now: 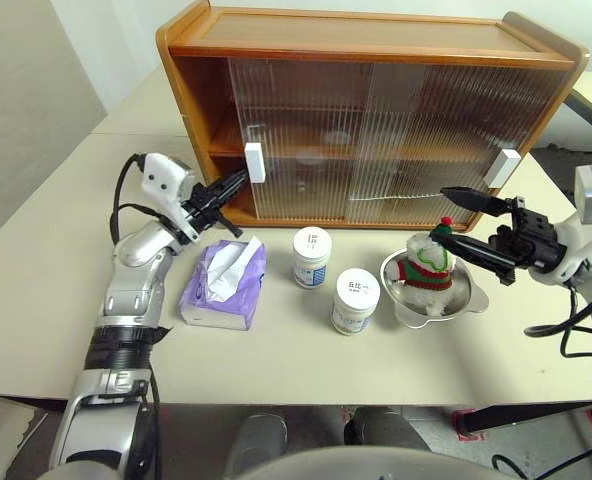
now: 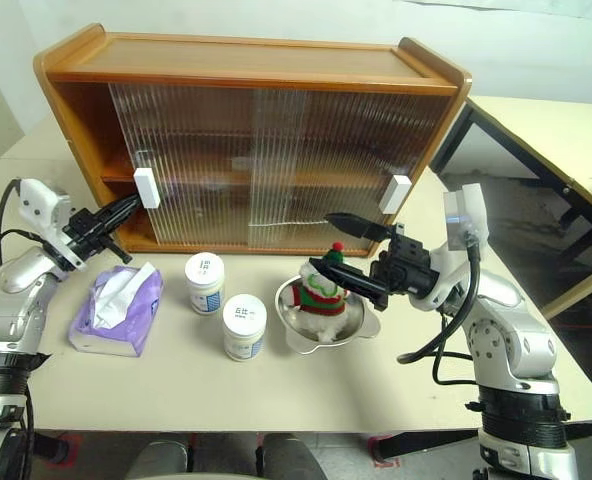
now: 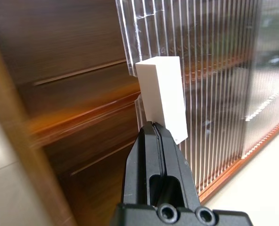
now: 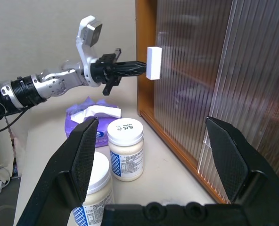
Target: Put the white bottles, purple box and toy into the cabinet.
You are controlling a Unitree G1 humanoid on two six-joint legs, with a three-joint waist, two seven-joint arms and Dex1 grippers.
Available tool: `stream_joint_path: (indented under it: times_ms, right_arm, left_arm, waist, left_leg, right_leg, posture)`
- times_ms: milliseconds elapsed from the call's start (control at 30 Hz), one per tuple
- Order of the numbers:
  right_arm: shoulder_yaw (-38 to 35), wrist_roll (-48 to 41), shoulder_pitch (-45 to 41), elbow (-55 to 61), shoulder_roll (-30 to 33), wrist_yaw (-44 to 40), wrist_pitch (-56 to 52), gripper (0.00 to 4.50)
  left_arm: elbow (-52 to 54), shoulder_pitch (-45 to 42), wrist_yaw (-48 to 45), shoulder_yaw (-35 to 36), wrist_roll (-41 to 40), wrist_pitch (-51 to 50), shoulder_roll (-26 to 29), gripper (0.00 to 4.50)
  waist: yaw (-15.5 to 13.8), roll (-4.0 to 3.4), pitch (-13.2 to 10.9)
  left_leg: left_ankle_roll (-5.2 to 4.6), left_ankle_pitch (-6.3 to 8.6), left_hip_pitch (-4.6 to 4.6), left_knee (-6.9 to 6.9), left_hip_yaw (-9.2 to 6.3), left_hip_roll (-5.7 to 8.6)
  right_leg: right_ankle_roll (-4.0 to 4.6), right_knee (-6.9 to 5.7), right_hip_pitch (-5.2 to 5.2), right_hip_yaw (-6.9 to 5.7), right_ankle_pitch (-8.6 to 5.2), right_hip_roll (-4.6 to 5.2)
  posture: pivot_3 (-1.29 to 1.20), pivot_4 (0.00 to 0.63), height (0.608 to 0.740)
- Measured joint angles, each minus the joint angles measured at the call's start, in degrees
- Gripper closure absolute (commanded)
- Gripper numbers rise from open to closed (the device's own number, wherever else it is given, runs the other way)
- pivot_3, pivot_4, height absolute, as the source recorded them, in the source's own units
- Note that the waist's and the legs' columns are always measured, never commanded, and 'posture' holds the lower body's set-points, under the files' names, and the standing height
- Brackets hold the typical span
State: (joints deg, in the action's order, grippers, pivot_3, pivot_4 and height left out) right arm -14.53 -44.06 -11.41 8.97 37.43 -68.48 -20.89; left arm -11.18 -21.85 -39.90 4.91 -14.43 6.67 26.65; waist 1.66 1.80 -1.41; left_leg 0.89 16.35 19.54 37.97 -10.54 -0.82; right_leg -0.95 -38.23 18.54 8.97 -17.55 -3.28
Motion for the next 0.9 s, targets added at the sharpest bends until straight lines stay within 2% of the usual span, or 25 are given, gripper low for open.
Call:
stream_joint_path:
  times_ms: [367, 467, 900]
  right_arm:
    - [-0.1, -1.2, -0.4, 1.1, -0.6, 3.3, -2.2, 0.0]
    - [-0.2, -2.6, -0.9, 1.8, -1.7, 5.4, -3.2, 0.0]
    - [-0.4, -5.5, -0.8, 3.7, -3.0, 6.7, -4.2, 0.0]
  left_arm:
    - [-5.1, -7.4, -1.8, -7.1, 2.6, 0.2, -6.8, 4.47]
    - [-6.9, -9.7, -2.1, -8.4, 3.3, 0.6, -8.6, 4.47]
    - [-10.7, -11.8, -4.8, -11.9, 5.1, 1.8, -12.0, 4.47]
  waist:
    - [0.2, -0.02, 0.0]
    - [0.3, -0.03, 0.0]
    - [0.7, -0.07, 0.0]
  left_leg:
    - [-0.04, -0.02, 0.09, 0.21, 0.0, 0.04]
    - [-0.05, -0.03, 0.13, 0.29, 0.0, 0.05]
    - [-0.06, -0.03, 0.27, 0.54, 0.0, 0.08]
  right_leg:
    - [-0.36, 0.02, -0.01, 0.01, 0.19, 0.05]
    - [-0.71, 0.04, -0.01, 0.02, 0.38, 0.06]
    - [-0.81, 0.08, -0.01, 0.02, 0.38, 0.1]
  posture:
    - [-0.13, 0.0, 0.74]
    - [-0.13, 0.0, 0.74]
    - [-0.14, 0.0, 0.74]
